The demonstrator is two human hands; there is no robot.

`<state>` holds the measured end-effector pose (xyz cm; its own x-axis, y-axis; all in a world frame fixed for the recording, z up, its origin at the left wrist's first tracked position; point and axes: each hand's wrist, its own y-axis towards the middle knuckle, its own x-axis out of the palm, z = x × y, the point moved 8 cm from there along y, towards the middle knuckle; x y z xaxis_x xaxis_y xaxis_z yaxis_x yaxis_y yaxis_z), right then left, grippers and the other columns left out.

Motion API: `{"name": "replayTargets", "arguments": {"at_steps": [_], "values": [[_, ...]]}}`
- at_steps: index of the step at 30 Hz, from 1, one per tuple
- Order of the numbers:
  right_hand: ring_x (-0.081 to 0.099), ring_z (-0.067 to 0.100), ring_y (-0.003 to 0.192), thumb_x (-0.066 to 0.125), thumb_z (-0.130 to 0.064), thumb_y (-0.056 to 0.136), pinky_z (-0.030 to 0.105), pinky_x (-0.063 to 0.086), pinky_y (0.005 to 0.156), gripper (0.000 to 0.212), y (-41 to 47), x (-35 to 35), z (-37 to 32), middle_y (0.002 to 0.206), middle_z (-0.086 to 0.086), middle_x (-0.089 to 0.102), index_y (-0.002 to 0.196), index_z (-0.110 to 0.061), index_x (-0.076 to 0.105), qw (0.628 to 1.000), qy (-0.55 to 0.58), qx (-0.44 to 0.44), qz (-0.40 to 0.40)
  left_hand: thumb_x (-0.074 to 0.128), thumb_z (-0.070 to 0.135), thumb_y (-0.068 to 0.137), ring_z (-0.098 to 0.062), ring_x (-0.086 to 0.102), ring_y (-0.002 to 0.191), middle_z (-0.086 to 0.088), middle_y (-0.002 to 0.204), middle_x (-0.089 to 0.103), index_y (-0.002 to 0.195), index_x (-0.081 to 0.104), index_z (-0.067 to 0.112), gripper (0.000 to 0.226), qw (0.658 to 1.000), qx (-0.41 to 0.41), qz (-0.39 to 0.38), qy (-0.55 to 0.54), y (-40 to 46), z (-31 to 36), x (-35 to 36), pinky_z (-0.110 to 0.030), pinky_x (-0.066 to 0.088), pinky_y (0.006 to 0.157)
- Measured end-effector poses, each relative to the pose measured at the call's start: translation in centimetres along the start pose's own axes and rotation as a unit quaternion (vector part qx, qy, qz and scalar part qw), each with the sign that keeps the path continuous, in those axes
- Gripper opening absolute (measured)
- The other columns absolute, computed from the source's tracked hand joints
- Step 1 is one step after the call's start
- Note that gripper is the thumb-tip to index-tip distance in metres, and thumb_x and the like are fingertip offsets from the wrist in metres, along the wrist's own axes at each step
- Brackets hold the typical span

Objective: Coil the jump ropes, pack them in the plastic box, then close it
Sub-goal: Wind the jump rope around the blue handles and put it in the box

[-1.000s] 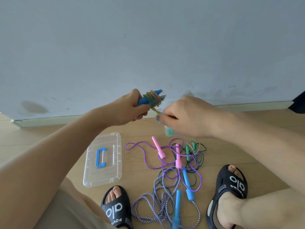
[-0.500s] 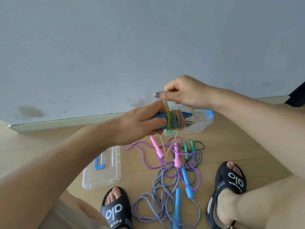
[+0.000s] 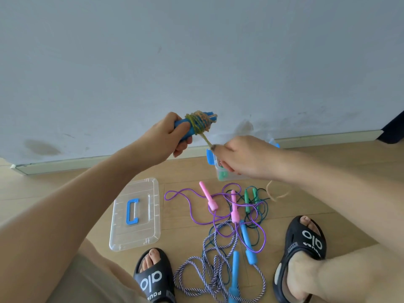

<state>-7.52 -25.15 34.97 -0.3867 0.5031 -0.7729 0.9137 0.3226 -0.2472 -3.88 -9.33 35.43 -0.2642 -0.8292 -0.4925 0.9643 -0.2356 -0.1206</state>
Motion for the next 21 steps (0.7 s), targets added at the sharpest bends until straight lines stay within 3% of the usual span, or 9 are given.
{"name": "replayTargets", "arguments": {"at_steps": [4, 8, 11, 13, 16, 18, 21], "values": [[0.035, 0.022, 0.054, 0.044, -0.038, 0.100, 0.034, 0.029, 0.052, 0.050, -1.6, -0.7, -3.6, 0.053, 0.005, 0.039, 0.058, -0.010, 0.038, 0.987, -0.123, -0.100, 0.008, 0.043, 0.028, 0.103, -0.010, 0.044, 0.045, 0.000, 0.074, 0.063, 0.092, 0.045, 0.012, 0.019, 0.994, -0.027, -0.029, 0.103, 0.1, -0.8, 0.7, -0.022, 0.037, 0.047], [0.034, 0.021, 0.049, 0.046, -0.033, 0.098, 0.036, 0.034, 0.051, 0.047, -2.3, 1.1, -5.4, 0.048, 0.003, 0.038, 0.057, -0.011, 0.039, 0.972, -0.179, -0.150, -0.033, 0.044, 0.027, 0.102, -0.011, 0.041, 0.045, 0.007, 0.062, 0.059, 0.090, 0.046, 0.012, 0.019, 0.996, -0.035, -0.054, 0.066, -0.3, -0.1, 2.7, -0.026, 0.038, 0.049], [0.032, 0.020, 0.049, 0.047, -0.032, 0.097, 0.035, 0.033, 0.051, 0.047, -2.3, 0.4, -5.9, 0.048, 0.002, 0.037, 0.055, -0.013, 0.036, 0.969, -0.177, -0.170, -0.014, 0.045, 0.024, 0.103, -0.009, 0.037, 0.043, 0.015, 0.044, 0.050, 0.084, 0.042, 0.014, 0.022, 0.996, -0.070, -0.059, 0.008, -0.5, -0.5, 3.1, -0.019, 0.036, 0.043], [0.031, 0.018, 0.049, 0.048, -0.034, 0.097, 0.032, 0.029, 0.050, 0.048, -2.2, -1.2, -6.0, 0.050, 0.005, 0.039, 0.056, -0.012, 0.037, 0.972, -0.150, -0.180, 0.011, 0.046, 0.023, 0.103, -0.011, 0.035, 0.046, 0.015, 0.045, 0.048, 0.081, 0.041, 0.014, 0.025, 0.993, -0.086, -0.059, -0.049, -0.6, -0.6, 2.8, -0.018, 0.035, 0.043], [0.033, 0.016, 0.050, 0.050, -0.036, 0.097, 0.036, 0.031, 0.052, 0.048, -1.8, -3.7, -5.9, 0.053, 0.009, 0.047, 0.059, -0.009, 0.042, 0.971, -0.124, -0.194, 0.060, 0.043, 0.024, 0.102, -0.011, 0.037, 0.048, 0.009, 0.061, 0.055, 0.084, 0.043, 0.014, 0.021, 0.994, -0.046, -0.087, 0.042, -1.1, 0.3, 3.3, -0.020, 0.035, 0.047], [0.029, 0.016, 0.049, 0.051, -0.039, 0.097, 0.033, 0.027, 0.050, 0.051, -1.3, -4.8, -5.6, 0.049, 0.004, 0.037, 0.058, -0.009, 0.039, 0.968, -0.125, -0.200, 0.091, 0.042, 0.028, 0.102, -0.006, 0.043, 0.050, 0.010, 0.067, 0.055, 0.083, 0.044, 0.020, 0.021, 0.983, 0.018, -0.114, 0.141, -1.9, 1.5, 4.6, -0.022, 0.039, 0.056], [0.022, 0.016, 0.050, 0.053, -0.046, 0.097, 0.033, 0.021, 0.050, 0.057, -0.2, -6.4, -4.3, 0.049, 0.000, 0.024, 0.056, -0.012, 0.030, 0.967, -0.118, -0.186, 0.126, 0.042, 0.026, 0.103, -0.004, 0.049, 0.058, 0.012, 0.069, 0.057, 0.084, 0.042, 0.025, 0.019, 0.969, 0.093, -0.144, 0.179, -3.4, 3.5, 6.4, -0.025, 0.041, 0.064]]}}
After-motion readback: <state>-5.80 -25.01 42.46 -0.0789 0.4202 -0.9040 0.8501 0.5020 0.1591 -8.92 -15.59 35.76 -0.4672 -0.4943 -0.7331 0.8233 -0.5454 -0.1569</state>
